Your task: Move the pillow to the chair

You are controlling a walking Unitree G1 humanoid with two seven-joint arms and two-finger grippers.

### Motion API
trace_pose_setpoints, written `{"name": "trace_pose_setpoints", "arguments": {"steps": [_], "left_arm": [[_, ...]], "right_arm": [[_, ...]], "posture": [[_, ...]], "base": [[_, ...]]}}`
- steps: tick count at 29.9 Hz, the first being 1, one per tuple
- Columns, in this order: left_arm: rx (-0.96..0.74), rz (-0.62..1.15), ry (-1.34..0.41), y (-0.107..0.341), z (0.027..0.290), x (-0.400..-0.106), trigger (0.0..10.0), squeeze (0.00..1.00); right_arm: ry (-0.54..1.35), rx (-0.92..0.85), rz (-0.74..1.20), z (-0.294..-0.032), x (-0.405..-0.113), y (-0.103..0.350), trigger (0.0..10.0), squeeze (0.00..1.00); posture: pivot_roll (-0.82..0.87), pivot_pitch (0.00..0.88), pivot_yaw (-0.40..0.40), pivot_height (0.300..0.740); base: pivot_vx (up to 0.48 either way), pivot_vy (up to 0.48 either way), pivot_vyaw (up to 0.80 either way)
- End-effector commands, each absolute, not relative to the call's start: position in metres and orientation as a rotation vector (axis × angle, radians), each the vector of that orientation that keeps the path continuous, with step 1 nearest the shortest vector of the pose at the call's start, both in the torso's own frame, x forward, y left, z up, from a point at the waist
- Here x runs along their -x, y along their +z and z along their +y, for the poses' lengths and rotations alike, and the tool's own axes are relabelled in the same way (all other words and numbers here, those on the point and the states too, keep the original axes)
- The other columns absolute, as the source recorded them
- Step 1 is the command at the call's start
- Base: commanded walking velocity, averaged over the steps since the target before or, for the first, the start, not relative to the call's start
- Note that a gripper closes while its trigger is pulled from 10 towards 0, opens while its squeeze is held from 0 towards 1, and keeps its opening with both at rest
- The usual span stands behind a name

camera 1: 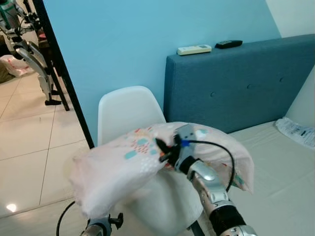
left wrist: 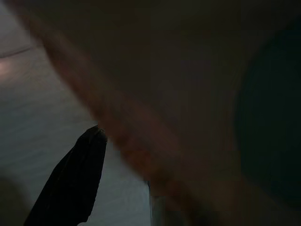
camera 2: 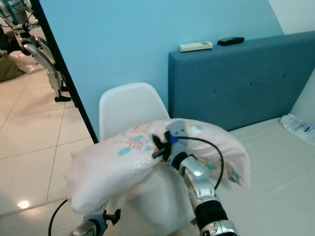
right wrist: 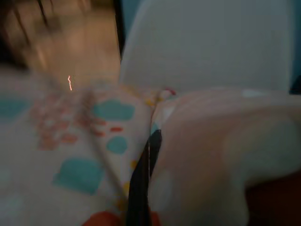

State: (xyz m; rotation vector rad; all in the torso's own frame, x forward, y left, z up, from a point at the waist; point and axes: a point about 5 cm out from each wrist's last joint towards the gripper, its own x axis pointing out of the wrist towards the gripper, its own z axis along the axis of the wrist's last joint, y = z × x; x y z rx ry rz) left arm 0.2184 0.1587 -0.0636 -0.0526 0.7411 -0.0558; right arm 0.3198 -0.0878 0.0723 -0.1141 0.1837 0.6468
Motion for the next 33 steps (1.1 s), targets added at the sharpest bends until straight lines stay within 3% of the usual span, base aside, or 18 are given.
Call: {"name": "trace_pose_setpoints", "arguments": {"steps": [1, 12, 26, 31, 33], "left_arm": [[0.042, 0.755, -0.049, -0.066, 0.163, -0.215, 10.0, 0.0], [0.027, 0.764, -0.051, -0.068, 0.166, -0.209, 10.0, 0.0], [0.011, 0.783, -0.053, -0.074, 0.171, -0.197, 10.0, 0.0], [0.008, 0.785, -0.056, -0.075, 0.172, -0.194, 10.0, 0.0], [0.006, 0.79, -0.06, -0.076, 0.172, -0.192, 10.0, 0.0]], "right_arm": [[0.639, 0.188, 0.288, -0.087, -0.315, 0.055, 10.0, 0.0], [0.708, 0.029, 0.426, -0.075, -0.299, 0.034, 10.0, 0.0], [0.555, 0.009, 0.927, -0.101, -0.265, -0.024, 10.0, 0.0], [0.487, -0.038, 0.955, -0.106, -0.264, -0.028, 10.0, 0.0], [0.456, -0.136, 0.849, -0.104, -0.275, -0.018, 10.0, 0.0]], "posture": [[-0.01, 0.0, 0.005, 0.74], [0.01, 0.0, 0.006, 0.73], [0.03, 0.0, 0.007, 0.665], [0.03, 0.0, 0.01, 0.645], [0.03, 0.0, 0.015, 0.63]], "base": [[0.0, 0.0, 0.0], [0.0, 0.0, 0.0], [0.0, 0.0, 0.0], [0.0, 0.0, 0.0], [0.0, 0.0, 0.0]]}}
